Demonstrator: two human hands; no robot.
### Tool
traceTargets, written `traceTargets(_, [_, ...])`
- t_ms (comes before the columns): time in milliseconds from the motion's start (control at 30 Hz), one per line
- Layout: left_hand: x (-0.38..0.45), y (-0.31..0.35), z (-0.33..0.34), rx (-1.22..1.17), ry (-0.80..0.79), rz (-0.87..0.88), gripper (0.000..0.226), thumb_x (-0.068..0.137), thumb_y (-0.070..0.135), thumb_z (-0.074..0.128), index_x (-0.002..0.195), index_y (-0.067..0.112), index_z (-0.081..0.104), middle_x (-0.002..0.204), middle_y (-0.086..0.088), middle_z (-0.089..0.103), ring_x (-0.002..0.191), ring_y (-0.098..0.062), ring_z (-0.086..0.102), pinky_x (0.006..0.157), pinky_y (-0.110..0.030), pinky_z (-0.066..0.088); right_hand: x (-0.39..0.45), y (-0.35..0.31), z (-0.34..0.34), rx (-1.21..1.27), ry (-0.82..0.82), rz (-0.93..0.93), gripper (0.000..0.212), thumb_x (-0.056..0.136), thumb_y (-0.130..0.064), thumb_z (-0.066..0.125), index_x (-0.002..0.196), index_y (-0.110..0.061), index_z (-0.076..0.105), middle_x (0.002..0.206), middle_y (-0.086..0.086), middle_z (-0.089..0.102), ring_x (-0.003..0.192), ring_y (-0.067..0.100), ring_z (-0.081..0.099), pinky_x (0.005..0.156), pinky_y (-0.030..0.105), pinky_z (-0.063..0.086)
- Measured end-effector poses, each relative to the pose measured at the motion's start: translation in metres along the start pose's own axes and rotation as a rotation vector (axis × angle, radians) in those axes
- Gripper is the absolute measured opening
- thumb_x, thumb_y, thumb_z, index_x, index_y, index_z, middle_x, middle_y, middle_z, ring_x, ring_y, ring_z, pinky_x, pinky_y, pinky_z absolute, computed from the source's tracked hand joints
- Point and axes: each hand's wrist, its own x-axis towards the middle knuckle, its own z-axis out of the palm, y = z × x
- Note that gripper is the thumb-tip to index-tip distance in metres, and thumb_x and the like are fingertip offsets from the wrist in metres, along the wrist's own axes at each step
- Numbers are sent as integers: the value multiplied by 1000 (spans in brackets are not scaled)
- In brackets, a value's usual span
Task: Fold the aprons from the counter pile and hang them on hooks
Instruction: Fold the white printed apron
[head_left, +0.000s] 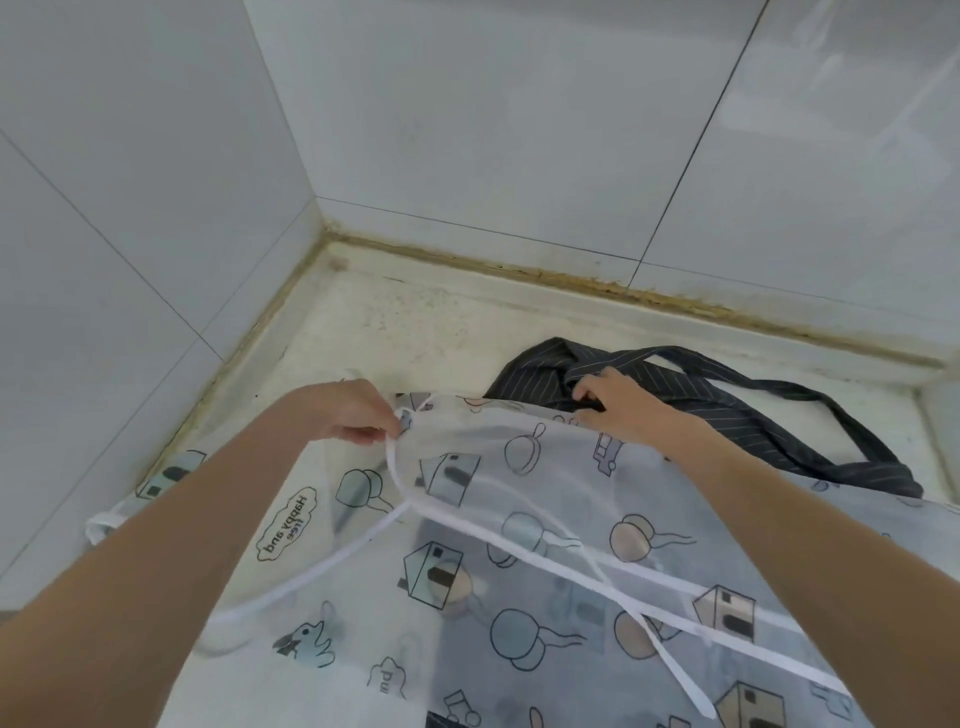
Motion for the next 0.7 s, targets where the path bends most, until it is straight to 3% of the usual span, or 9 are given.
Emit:
traceTargets(100, [7,6,15,-6,11,-102,20,89,23,64,91,3,61,84,-9,68,60,-14,63,53,-20,52,-2,-26,8,119,24,-107,38,91,-36,57,123,-15,53,124,7,47,120,27,43,101,39,38])
traceTargets(200, [20,10,34,159,189,-116,34,96,35,50,104,2,55,99,-15,64,60,-20,58,49,-22,50,-5,-44,24,66,-36,-124,40,90,-34,58,123,-13,51,120,4,46,115,23,44,97,38,37])
traceTargets(267, [24,10,39,301,294,-40,39,100,34,39,114,1,54,89,-13,61,53,-18,55,41,-21,47,-3,-44,30,20,-14,-95,32,90,-31,57,116,-13,52,112,3,44,109,21,44,95,39,34])
traceTargets(300, [26,9,40,289,323,19,41,101,34,36,116,0,54,83,-12,60,54,-18,56,42,-21,48,-2,-41,31,45,4,-79,20,91,-27,57,103,-12,54,101,2,43,98,19,45,89,36,37])
traceTargets(333, [26,8,38,196,329,65,42,101,34,36,115,-1,56,83,-12,61,61,-20,59,52,-23,53,-2,-37,31,107,30,-68,14,90,-23,57,85,-12,50,88,1,41,82,15,44,77,29,38])
traceTargets(400, [22,5,34,-113,299,163,40,100,35,39,110,3,61,99,-16,66,81,-25,63,76,-30,54,-1,-27,28,281,55,-32,36,89,-16,59,63,-15,35,67,-1,33,58,9,31,53,19,27])
traceTargets(533, [7,-4,30,-679,129,353,38,100,36,38,109,11,65,114,-9,68,105,-22,63,96,-33,45,-7,-25,-2,400,-55,-76,38,91,-16,59,58,-17,41,58,-5,36,52,7,32,52,16,26])
traceTargets(633, [10,-11,32,-877,182,310,32,98,33,46,101,7,64,107,-7,68,100,-21,64,92,-34,47,-4,-28,-28,391,-98,-120,37,89,-22,61,56,-21,45,57,-8,38,53,7,34,56,20,30])
traceTargets(700, [13,-11,35,-632,353,223,20,94,26,54,84,11,62,88,-6,63,80,-19,59,73,-27,46,1,-27,-32,249,-140,-96,38,85,-21,62,55,-18,38,57,-6,33,53,11,30,55,23,27])
